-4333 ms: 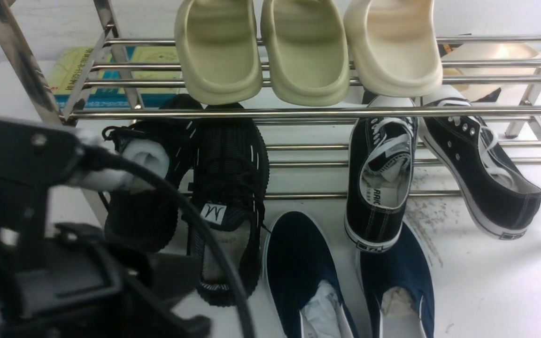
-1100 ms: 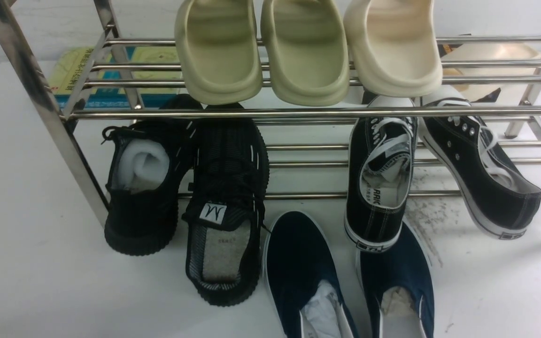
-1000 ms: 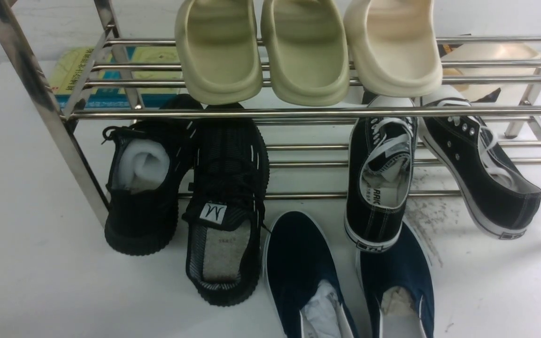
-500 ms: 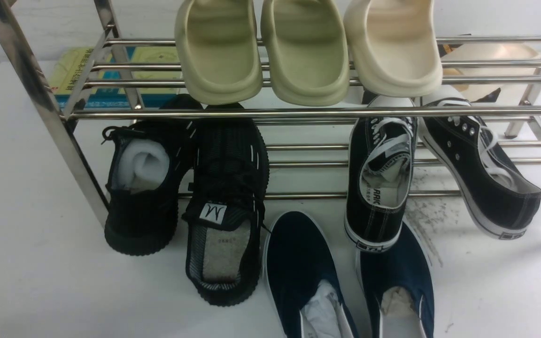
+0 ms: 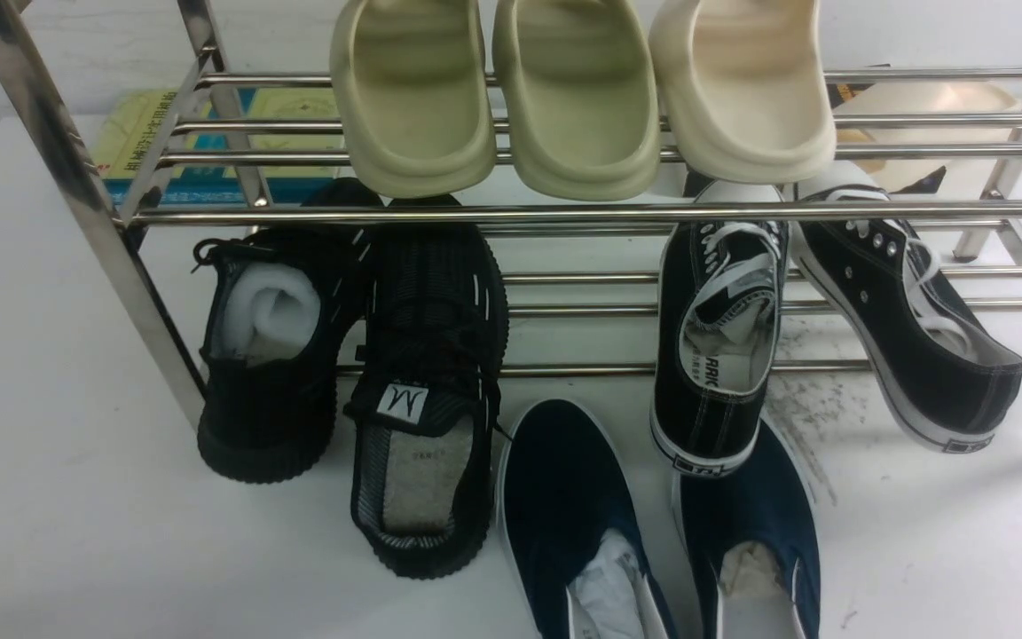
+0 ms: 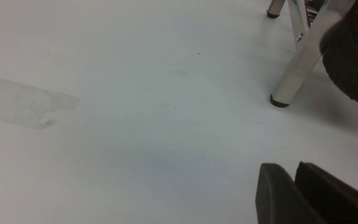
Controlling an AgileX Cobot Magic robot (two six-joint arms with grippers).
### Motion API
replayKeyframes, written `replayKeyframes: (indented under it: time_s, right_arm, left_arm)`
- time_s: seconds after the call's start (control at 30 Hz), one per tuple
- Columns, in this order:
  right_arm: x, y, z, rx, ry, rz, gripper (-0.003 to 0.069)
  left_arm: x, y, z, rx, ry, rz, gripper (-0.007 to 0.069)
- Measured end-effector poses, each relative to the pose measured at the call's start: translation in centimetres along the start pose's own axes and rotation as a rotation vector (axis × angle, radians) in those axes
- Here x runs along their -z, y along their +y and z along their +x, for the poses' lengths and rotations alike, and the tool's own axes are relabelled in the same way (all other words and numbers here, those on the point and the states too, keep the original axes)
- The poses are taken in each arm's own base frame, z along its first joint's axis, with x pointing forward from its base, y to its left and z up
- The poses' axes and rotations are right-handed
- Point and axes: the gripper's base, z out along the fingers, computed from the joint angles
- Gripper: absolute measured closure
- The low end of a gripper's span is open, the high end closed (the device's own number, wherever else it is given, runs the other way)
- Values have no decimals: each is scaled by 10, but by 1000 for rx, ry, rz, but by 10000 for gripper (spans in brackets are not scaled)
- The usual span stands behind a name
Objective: Take the shoes off the shelf with your hand on the white table.
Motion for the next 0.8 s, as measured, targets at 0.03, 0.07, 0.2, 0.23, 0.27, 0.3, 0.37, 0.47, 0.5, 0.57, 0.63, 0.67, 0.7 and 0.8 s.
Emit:
replayKeyframes:
  time_s: [0.03,0.07,0.2,0.23,0.27,0.3,0.37,0.47,0.5,0.57,0.63,0.67,0.7,0.8]
  right_arm:
    - [0,0,0,0,0,0,421]
    - [0,0,0,0,0,0,421]
    - [0,0,0,0,0,0,421]
    - [0,0,0,0,0,0,421]
    - [0,0,0,0,0,0,421]
    - [0,0,0,0,0,0,421]
    - [0,0,0,0,0,0,421]
    - [0,0,0,0,0,0,421]
    - [0,0,0,0,0,0,421]
    - [0,0,0,0,0,0,421]
    - [0,0,0,0,0,0,421]
    - [0,0,0,0,0,0,421]
    - [0,0,0,0,0,0,421]
    - [0,0,0,0,0,0,421]
  left_arm:
    - [0,0,0,0,0,0,494]
    - [0,0,0,0,0,0,489]
    - [0,0,0,0,0,0,483]
    - [0,0,0,0,0,0,482]
    - [0,0,0,0,0,0,482]
    - [0,0,0,0,0,0,482]
    - [0,0,0,0,0,0,482]
    - [0,0,0,0,0,0,479]
    - [0,0,0,0,0,0,479]
    - [0,0,0,0,0,0,477]
    - [0,0,0,0,0,0,475]
    - [0,0,0,0,0,0,474]
    - [0,0,0,0,0,0,473]
    - [0,0,0,0,0,0,469]
